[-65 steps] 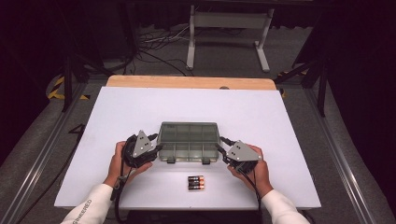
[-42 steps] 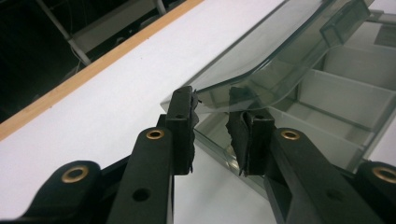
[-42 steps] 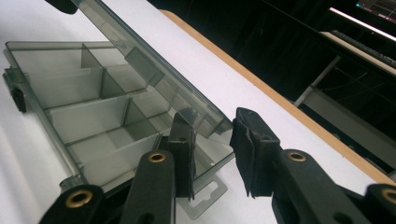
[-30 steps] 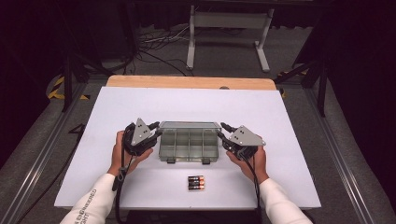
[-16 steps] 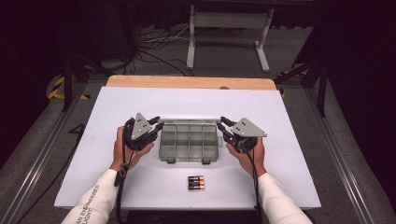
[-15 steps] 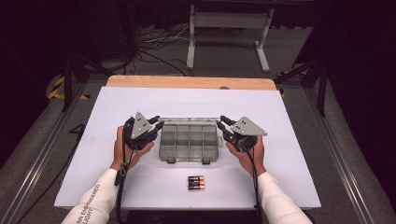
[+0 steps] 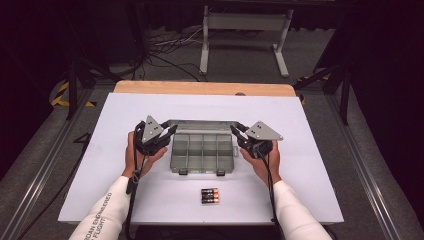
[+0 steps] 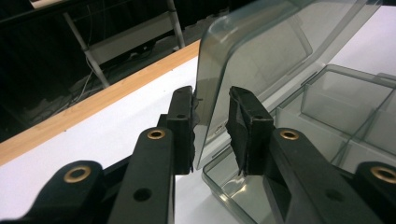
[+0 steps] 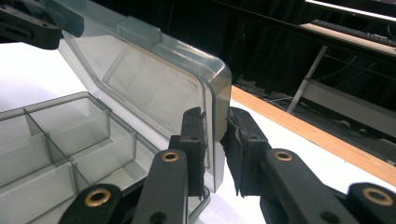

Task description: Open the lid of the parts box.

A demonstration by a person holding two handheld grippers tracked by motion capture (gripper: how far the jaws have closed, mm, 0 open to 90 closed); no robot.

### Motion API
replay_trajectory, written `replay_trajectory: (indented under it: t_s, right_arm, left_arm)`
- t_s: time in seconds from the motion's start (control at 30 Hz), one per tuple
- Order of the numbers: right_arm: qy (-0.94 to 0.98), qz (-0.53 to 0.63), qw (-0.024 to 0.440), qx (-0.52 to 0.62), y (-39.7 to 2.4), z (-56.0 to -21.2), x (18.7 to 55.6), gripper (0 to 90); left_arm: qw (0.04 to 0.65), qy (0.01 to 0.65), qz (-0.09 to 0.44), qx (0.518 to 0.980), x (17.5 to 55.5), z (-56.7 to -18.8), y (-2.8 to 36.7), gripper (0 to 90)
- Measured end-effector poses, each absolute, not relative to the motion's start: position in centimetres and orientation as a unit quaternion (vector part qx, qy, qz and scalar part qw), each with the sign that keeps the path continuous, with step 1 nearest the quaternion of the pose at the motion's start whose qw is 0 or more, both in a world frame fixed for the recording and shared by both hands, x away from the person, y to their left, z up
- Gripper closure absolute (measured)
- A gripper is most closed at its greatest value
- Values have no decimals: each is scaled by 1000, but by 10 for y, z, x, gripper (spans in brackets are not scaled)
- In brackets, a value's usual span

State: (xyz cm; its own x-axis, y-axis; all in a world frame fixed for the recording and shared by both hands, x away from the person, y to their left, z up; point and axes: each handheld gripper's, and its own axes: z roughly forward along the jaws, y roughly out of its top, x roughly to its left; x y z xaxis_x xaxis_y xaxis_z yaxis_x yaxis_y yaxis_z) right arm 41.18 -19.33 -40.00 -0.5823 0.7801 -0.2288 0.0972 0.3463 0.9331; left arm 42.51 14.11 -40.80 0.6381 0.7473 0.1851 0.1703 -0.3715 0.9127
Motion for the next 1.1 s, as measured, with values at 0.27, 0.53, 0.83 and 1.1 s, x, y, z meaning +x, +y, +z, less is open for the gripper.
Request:
replay_trajectory:
  t_s: [0.27, 0.53, 0.83, 1.1]
  right_arm:
    - [743, 484, 340, 313, -194, -408, 421, 775]
    - [744, 479, 331, 329, -194, -417, 430, 777]
    - [746, 473, 318, 345, -194, -427, 437, 780]
    - [749, 464, 316, 353, -192, -433, 442, 785]
  left_arm:
    - [471, 306, 297, 772, 435, -414, 140, 716]
    - [476, 317, 285, 769, 442, -420, 141, 730]
    - [470, 325, 275, 773, 449, -427, 141, 745]
    - [467, 329, 271, 775, 454, -428, 140, 745]
